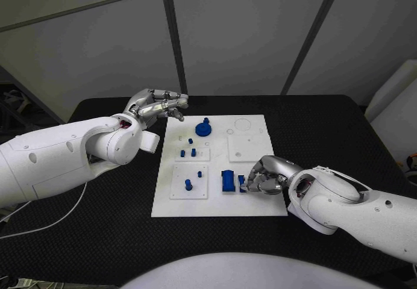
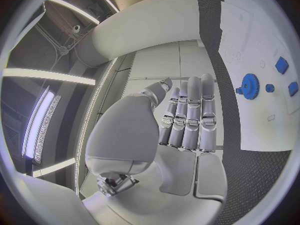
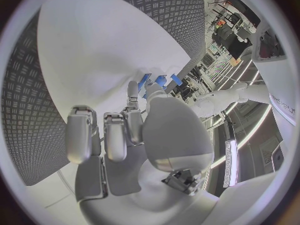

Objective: Assemble the parts on the task board

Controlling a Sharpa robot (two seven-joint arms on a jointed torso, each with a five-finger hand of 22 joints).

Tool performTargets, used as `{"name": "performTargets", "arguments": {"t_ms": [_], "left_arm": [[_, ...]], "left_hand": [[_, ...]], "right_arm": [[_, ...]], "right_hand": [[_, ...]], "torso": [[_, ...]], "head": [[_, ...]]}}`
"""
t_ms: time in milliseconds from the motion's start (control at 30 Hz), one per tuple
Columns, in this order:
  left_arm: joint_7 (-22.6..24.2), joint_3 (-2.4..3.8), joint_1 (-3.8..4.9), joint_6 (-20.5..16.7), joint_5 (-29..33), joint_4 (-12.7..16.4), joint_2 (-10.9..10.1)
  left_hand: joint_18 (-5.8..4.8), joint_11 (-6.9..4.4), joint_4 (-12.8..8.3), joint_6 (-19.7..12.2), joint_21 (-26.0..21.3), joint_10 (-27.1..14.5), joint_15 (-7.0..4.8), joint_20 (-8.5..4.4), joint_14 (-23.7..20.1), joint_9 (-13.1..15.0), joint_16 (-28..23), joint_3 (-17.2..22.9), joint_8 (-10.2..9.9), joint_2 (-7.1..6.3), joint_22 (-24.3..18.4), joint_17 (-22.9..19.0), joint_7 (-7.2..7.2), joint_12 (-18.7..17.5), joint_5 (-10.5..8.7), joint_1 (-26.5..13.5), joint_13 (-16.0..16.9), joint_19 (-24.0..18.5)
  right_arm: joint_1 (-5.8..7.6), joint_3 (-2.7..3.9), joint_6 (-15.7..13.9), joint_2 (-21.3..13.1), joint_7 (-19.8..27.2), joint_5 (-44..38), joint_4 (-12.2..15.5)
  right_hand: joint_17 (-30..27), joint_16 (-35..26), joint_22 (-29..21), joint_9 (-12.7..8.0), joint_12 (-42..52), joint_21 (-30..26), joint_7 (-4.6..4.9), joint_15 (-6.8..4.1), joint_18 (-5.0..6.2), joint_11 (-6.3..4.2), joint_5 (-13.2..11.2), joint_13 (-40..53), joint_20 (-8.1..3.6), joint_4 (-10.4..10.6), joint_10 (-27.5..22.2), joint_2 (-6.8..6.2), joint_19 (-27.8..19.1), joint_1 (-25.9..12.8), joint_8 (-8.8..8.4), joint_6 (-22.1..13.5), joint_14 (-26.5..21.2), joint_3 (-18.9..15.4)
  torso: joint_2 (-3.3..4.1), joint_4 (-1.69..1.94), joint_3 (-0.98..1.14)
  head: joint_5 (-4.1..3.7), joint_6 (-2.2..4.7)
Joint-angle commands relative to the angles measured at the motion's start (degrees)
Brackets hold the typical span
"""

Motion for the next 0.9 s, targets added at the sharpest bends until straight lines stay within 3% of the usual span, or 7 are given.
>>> {"name": "performTargets", "arguments": {"t_ms": [33,167,300,500,633,767,900], "left_arm": [[0.1,0.03,0.08,0.7,0.0,0.1,0.1],[0.1,0.03,0.08,0.7,0.0,0.0,0.0],[0.5,0.03,0.08,0.5,0.0,0.0,0.0],[2.5,0.03,0.08,-0.1,0.3,-0.2,0.1],[3.5,0.03,0.08,-0.4,1.3,-0.8,0.3],[4.7,0.03,0.08,-1.1,3.0,-2.0,1.1],[6.0,0.03,0.08,-1.5,5.3,-4.4,2.3]], "left_hand": [[-1.05,0.19,-0.1,-0.3,-0.3,-0.4,0.08,0.50,-0.1,0.0,-0.3,-0.3,0.1,0.47,-0.1,-0.1,-0.09,0.2,0.37,0.1,0.1,0.1],[-1.05,0.19,-0.1,-0.3,-0.3,-0.4,0.08,0.50,-0.1,0.0,-0.3,-0.3,0.1,0.47,-0.1,-0.1,-0.09,0.2,0.37,0.1,0.1,0.1],[-1.05,0.19,-0.1,-0.3,-0.3,-0.4,0.08,0.50,-0.1,0.0,-0.3,-0.3,0.1,0.47,-0.1,-0.1,-0.09,0.2,0.37,0.1,0.1,0.1],[-1.04,0.11,-0.7,-0.2,-0.5,-0.4,0.02,0.46,-0.2,0.0,-0.3,-0.7,0.2,-0.06,-0.1,-0.1,-0.16,0.5,0.27,0.6,0.2,0.2],[-1.12,0.12,0.1,-0.3,-1.1,-0.4,0.20,0.68,-0.3,0.1,-0.4,-2.3,0.4,-0.65,-0.5,-0.2,-0.26,0.8,-0.19,-0.8,0.3,0.1],[-1.30,0.34,1.2,-0.9,-5.7,-0.9,0.89,1.56,-3.8,0.0,-6.3,-4.9,0.4,-0.70,-3.4,-2.9,-0.43,0.6,-0.55,-1.6,0.2,-3.5],[-1.21,0.67,2.5,-1.7,-14.8,-0.5,2.34,3.81,-4.4,0.0,-18.7,-6.6,0.2,-0.07,-10.3,-8.2,-0.75,-1.8,-0.54,-1.2,-1.4,-10.0]], "right_arm": [[0.07,0.01,0.3,0.2,0.6,-0.4,-0.3],[0.07,0.01,-0.2,0.3,1.0,-0.7,-0.3],[0.07,0.01,-3.2,-0.4,3.5,0.2,0.2],[0.10,0.04,-8.0,-2.6,14.6,9.0,1.1],[0.72,0.10,-9.0,-3.4,24.3,23.4,-0.9],[2.22,0.28,-7.7,-2.3,32.7,40.7,-7.0],[3.30,0.91,-5.9,0.4,38.3,52.4,-14.7]], "right_hand": [[13.1,0.3,7.0,0.1,0.3,0.1,-0.30,-0.42,-0.81,-0.05,-2.1,5.7,-0.52,-0.8,0.5,0.12,0.0,1.5,0.28,-0.3,5.7,-0.1],[13.2,0.3,7.0,0.0,0.1,0.0,-0.24,-0.39,-0.81,-0.02,-5.8,5.6,-0.53,-1.4,0.4,0.52,0.0,2.9,0.38,-0.4,5.7,-0.5],[12.9,0.1,6.6,-0.1,-0.7,-0.3,0.04,-0.25,-0.71,0.19,-5.3,5.1,-0.46,-0.8,0.0,0.44,-0.3,2.3,0.14,-0.9,5.7,-1.1],[10.2,-1.6,3.2,-1.0,-1.8,-3.5,1.33,0.51,0.20,1.20,-3.5,4.5,0.07,-0.6,-0.9,0.52,-3.1,2.8,-1.69,-3.7,5.0,-1.7],[3.0,-6.9,-4.2,-2.0,-10.3,-10.9,2.56,1.52,2.12,2.39,-2.5,-0.8,1.08,-1.4,-5.8,1.15,-9.0,5.0,-3.57,-5.5,2.9,-1.6],[-21.2,-29.6,-26.6,-3.3,-38.8,-34.8,4.58,2.98,7.17,3.86,-2.8,-19.6,2.15,-3.3,-21.8,2.26,-26.5,9.9,-6.00,-8.4,-6.4,0.2],[-36.7,-50.7,-33.1,-5.3,-51.6,-43.8,5.61,4.18,7.49,5.60,-4.2,-32.2,3.67,-4.1,-21.6,2.13,-28.9,13.8,-8.29,-8.1,-11.7,3.2]], "torso": [[-0.04,0.05,0.01],[-0.06,0.02,0.03],[-0.20,-0.05,-0.03],[-0.42,-0.07,-0.19],[-0.95,-0.07,-0.50],[-1.79,-0.07,-0.85],[-2.74,-0.23,-1.21]], "head": [[-0.05,-0.04],[-0.01,0.02],[-0.10,0.14],[-0.49,0.55],[-0.83,0.94],[-1.22,1.57],[-1.29,2.17]]}}
